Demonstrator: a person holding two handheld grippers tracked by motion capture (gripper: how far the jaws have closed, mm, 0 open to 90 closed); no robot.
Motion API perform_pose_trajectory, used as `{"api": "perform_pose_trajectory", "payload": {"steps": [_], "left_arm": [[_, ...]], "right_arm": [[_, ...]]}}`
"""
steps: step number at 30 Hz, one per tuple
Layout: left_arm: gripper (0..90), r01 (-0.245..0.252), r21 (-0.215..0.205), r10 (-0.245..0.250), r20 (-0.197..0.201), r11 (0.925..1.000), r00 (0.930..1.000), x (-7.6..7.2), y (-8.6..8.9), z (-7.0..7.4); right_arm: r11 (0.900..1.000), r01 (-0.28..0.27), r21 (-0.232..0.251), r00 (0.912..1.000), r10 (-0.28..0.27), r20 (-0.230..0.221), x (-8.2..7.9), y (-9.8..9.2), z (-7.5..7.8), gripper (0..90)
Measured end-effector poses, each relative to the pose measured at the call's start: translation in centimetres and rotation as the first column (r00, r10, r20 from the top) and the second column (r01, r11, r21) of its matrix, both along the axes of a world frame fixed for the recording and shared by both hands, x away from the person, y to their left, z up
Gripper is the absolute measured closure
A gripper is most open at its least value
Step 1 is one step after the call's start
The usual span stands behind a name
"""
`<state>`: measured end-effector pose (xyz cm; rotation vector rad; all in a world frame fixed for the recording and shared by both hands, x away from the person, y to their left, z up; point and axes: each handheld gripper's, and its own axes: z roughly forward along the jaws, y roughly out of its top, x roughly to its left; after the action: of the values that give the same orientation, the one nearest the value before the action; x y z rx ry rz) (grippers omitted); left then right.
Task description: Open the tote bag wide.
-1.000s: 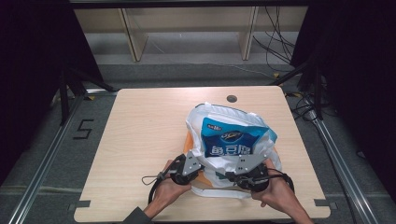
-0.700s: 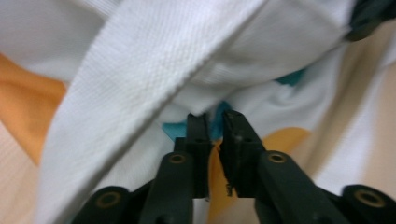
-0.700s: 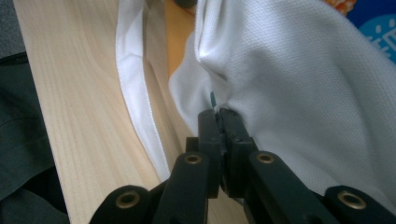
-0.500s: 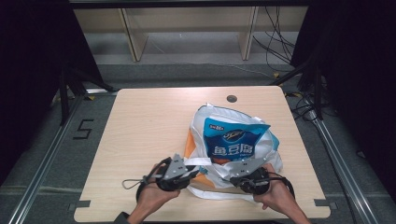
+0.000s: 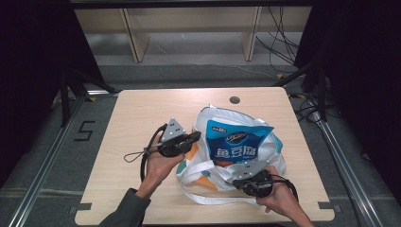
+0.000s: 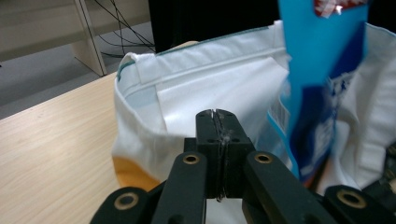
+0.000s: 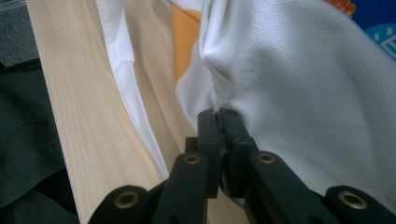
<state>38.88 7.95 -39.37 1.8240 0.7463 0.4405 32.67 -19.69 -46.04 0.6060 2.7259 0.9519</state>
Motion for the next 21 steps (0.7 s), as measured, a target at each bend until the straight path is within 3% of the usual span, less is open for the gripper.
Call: {"api": "perform_pose_trajectory", "payload": {"steps": [1,4,6,8,9,10,11,12,13,14,15,17,19,20,21], "left_arm": [[88.3,0.017,-0.025,-0.017,-0.013,0.9995,0.9998,0.5,-0.7,-0.3],[87.9,0.052,-0.007,-0.052,-0.034,0.9986,0.9981,0.5,-1.7,-0.9],[87.9,0.067,0.047,-0.066,-0.036,0.9966,0.9972,0.3,-2.1,-1.5],[88.1,0.072,0.078,-0.065,-0.082,0.9944,0.9945,0.0,-2.4,-3.0],[88.6,0.078,0.146,-0.061,-0.116,0.9861,0.9914,-0.4,-2.3,-4.6],[88.6,0.078,0.146,-0.061,-0.116,0.9861,0.9914,-0.4,-2.3,-4.6],[88.8,0.108,0.208,-0.088,-0.103,0.9721,0.9908,-0.4,-2.0,-5.9],[88.8,0.094,0.207,-0.063,-0.149,0.9739,0.9868,-0.6,-1.8,-7.2],[89.3,0.086,0.209,-0.036,-0.229,0.9742,0.9727,-0.4,-0.9,-9.9],[89.4,0.086,0.209,-0.036,-0.229,0.9742,0.9727,-0.4,-0.9,-9.9],[89.4,0.07,0.146,-0.027,-0.28,0.9868,0.9596,-0.5,-0.4,-11.0],[89.4,0.077,0.158,-0.031,-0.278,0.9844,0.9602,-0.5,-0.4,-10.7],[89.4,0.078,0.236,-0.024,-0.225,0.9687,0.9741,-0.8,-1.0,-10.4],[89.4,0.076,0.253,-0.022,-0.211,0.9643,0.9772,-0.9,-1.1,-10.4],[89.4,0.075,0.248,-0.021,-0.212,0.9658,0.977,-1.0,-1.1,-10.3]], "right_arm": [[1.0,0.006,-0.001,1.0,-0.006,-0.004,-0.1,-0.1,0.0,88.5],[1.0,-0.002,0.002,0.9999,0.002,-0.012,0.0,-0.2,0.0,88.5],[1.0,0.008,0.001,1.0,-0.008,-0.004,-0.1,-0.1,0.0,88.4],[1.0,0.03,0.005,0.9995,-0.029,-0.009,-0.2,-0.2,0.0,88.3],[1.0,0.027,0.005,0.9996,-0.027,-0.011,-0.2,-0.2,-0.2,88.2],[1.0,0.027,0.005,0.9996,-0.027,-0.011,-0.2,-0.2,-0.2,88.2],[0.999,0.025,-0.022,0.9996,-0.025,-0.016,-0.3,-0.3,-0.5,88.2],[0.999,0.025,-0.022,0.9996,-0.025,-0.016,-0.3,-0.3,-0.5,88.2],[0.999,0.034,-0.024,0.9992,-0.034,-0.023,-0.3,-0.4,-1.1,88.2],[0.999,0.034,-0.024,0.9992,-0.034,-0.023,-0.3,-0.4,-1.1,88.2],[1.0,0.025,-0.019,0.9994,-0.025,-0.024,0.0,-0.5,-1.5,88.2],[0.999,0.046,-0.026,0.9984,-0.046,-0.033,-0.3,-0.3,-1.5,88.2],[0.999,0.041,-0.028,0.9987,-0.042,-0.029,-0.3,-0.3,-1.6,88.1],[0.999,0.038,-0.031,0.9988,-0.039,-0.031,-0.3,-0.3,-1.7,87.8],[0.999,0.045,-0.022,0.9986,-0.045,-0.028,-0.2,-0.4,-1.6,87.3]]}}
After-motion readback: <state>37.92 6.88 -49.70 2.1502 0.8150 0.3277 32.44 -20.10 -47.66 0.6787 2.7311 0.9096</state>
